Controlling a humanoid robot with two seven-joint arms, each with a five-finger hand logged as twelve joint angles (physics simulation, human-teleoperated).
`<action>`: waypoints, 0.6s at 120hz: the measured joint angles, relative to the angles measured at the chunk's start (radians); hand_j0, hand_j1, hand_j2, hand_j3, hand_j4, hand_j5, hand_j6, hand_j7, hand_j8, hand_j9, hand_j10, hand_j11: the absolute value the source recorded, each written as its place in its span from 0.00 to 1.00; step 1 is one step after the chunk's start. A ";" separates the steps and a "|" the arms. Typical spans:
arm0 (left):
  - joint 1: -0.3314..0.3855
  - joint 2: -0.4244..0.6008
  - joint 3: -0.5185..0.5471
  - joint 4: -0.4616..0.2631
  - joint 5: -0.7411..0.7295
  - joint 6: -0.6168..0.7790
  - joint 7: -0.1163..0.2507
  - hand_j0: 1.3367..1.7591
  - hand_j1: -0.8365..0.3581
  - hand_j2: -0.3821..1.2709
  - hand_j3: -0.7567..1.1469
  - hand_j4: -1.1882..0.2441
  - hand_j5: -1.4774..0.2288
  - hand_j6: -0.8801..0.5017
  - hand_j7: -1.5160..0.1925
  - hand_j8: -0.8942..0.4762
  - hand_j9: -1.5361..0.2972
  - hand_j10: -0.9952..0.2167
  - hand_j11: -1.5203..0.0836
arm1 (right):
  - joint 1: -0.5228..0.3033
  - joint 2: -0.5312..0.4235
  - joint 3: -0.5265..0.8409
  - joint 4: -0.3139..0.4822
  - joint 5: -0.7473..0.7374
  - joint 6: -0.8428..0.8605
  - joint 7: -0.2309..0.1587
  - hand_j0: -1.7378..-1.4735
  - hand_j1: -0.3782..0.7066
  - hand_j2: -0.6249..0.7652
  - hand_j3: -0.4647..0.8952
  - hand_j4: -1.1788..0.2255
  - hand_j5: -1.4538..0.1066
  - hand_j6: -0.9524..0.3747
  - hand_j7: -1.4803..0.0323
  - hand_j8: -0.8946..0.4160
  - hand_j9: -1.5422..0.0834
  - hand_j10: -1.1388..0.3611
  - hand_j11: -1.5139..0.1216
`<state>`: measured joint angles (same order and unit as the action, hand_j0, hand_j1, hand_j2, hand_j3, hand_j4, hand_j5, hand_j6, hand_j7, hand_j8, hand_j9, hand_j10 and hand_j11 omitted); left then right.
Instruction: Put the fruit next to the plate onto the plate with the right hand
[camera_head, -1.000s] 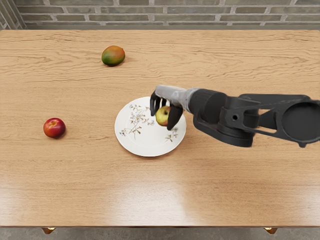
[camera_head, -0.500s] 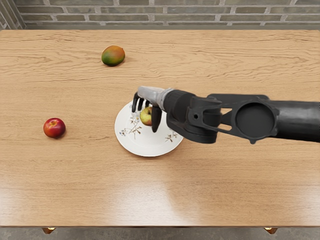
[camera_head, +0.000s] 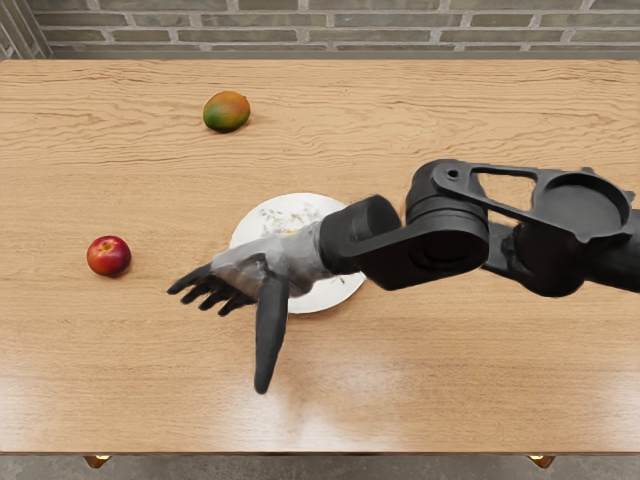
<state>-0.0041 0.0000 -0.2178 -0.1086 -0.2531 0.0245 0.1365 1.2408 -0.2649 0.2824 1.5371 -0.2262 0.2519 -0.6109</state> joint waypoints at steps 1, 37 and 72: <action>-0.001 0.000 0.000 0.000 0.000 0.000 0.000 0.76 0.99 0.23 0.40 0.83 0.87 0.64 0.89 0.65 0.84 0.82 0.95 | -0.006 -0.008 0.006 0.003 0.026 0.025 0.000 0.30 0.05 0.45 0.34 0.81 0.89 0.69 0.94 0.66 0.91 0.73 0.89; -0.004 0.000 0.001 0.000 0.000 0.000 0.000 0.76 0.99 0.23 0.40 0.83 0.87 0.64 0.89 0.65 0.84 0.82 0.95 | -0.261 -0.475 0.134 -0.039 0.642 0.340 0.000 0.30 0.03 0.45 0.34 0.83 0.92 0.71 0.97 0.68 0.94 0.75 0.92; -0.008 0.000 0.001 0.001 0.000 0.000 0.002 0.76 0.99 0.23 0.40 0.83 0.87 0.64 0.89 0.65 0.84 0.82 0.95 | -0.351 -0.813 0.134 -0.134 0.828 0.358 0.000 0.30 0.03 0.45 0.34 0.84 0.93 0.72 0.98 0.68 0.95 0.76 0.92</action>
<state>-0.0121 0.0000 -0.2168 -0.1078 -0.2529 0.0245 0.1387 0.8902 -1.0780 0.4165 1.4031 0.6016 0.6104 -0.6109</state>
